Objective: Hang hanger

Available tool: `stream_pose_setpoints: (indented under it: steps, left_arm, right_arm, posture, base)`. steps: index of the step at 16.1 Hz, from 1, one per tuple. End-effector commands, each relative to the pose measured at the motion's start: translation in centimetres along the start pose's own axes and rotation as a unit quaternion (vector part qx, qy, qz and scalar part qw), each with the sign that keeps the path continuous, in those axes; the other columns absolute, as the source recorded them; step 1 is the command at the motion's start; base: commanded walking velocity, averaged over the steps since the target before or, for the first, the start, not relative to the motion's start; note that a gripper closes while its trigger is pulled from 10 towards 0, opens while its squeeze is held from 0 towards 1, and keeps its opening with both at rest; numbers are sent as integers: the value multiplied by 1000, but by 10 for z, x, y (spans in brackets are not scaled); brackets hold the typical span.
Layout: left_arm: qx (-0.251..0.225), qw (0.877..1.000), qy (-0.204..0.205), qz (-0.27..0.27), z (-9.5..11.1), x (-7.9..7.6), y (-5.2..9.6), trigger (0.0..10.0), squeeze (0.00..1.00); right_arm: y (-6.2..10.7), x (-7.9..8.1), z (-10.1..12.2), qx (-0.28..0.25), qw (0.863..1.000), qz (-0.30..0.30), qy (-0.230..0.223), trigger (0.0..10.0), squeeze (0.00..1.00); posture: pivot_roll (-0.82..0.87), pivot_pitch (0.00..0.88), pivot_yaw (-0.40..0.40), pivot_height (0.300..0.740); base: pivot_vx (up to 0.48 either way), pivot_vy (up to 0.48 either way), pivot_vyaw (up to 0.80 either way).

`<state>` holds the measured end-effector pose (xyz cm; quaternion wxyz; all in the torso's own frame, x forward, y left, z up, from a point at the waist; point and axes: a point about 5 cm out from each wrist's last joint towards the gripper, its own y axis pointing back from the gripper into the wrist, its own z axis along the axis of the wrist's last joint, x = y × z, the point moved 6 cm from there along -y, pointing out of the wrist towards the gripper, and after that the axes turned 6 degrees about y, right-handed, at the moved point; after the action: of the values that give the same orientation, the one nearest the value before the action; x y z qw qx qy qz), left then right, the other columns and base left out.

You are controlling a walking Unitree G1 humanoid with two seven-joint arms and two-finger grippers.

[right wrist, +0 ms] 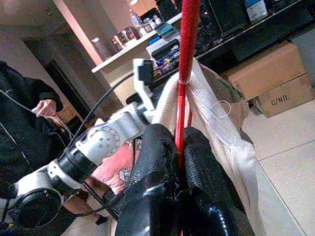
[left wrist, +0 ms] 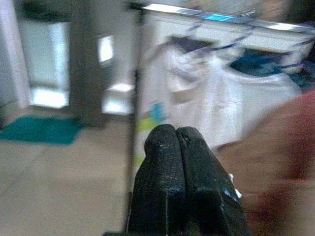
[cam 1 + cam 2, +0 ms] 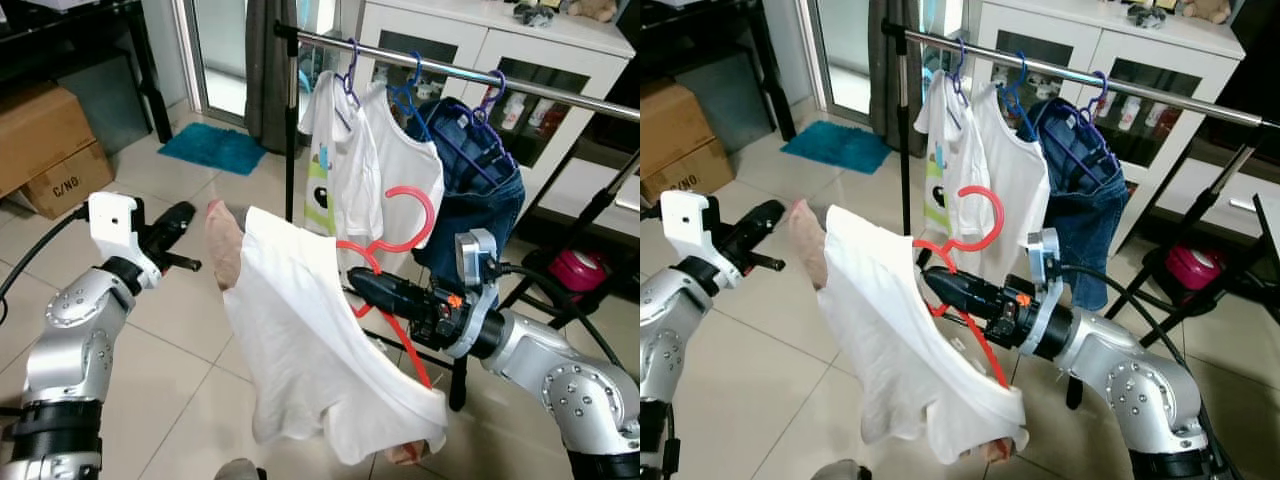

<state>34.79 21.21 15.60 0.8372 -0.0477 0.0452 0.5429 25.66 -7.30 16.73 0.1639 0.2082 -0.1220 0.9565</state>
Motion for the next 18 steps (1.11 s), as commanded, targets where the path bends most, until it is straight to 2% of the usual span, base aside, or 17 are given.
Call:
stream_pose_setpoints:
  steps: [1,2,6,8,11,14,18]
  left_arm:
    - [-19,998,5,-62,11,-18,3,10000,525]
    - [-24,997,9,-72,14,-19,6,10000,1000]
    - [6,995,-9,-104,14,-10,32,10000,1000]
    - [22,993,-9,-113,11,-8,38,10000,1000]
    - [45,991,3,-122,5,-6,41,10000,1000]
    - [59,990,-4,-126,4,-1,41,10000,1000]
    - [60,986,5,-158,7,-11,37,10000,1000]
  right_arm:
    - [4,-3,12,-15,1000,-6,20,10000,0]
    - [5,-3,13,-16,1000,-7,19,10000,0]
    - [9,-5,15,-23,1000,-4,13,10000,0]
    - [11,-2,17,-27,1000,10,7,10000,0]
    - [13,4,18,-22,999,35,-1,10000,0]
    - [17,8,21,-25,998,48,-9,10000,0]
    - [17,9,21,-25,998,52,-13,10000,0]
  posture:
    - [2,0,-45,740]
    - [-2,0,-41,740]
    - [2,0,-41,740]
    - [5,0,-44,740]
    - [5,0,-46,740]
    - [3,0,-48,740]
    - [-1,0,-42,740]
  base:
    - [0,0,0]
    - [0,0,0]
    - [0,0,0]
    - [0,0,0]
    - [0,0,0]
    - [0,0,0]
    - [0,0,0]
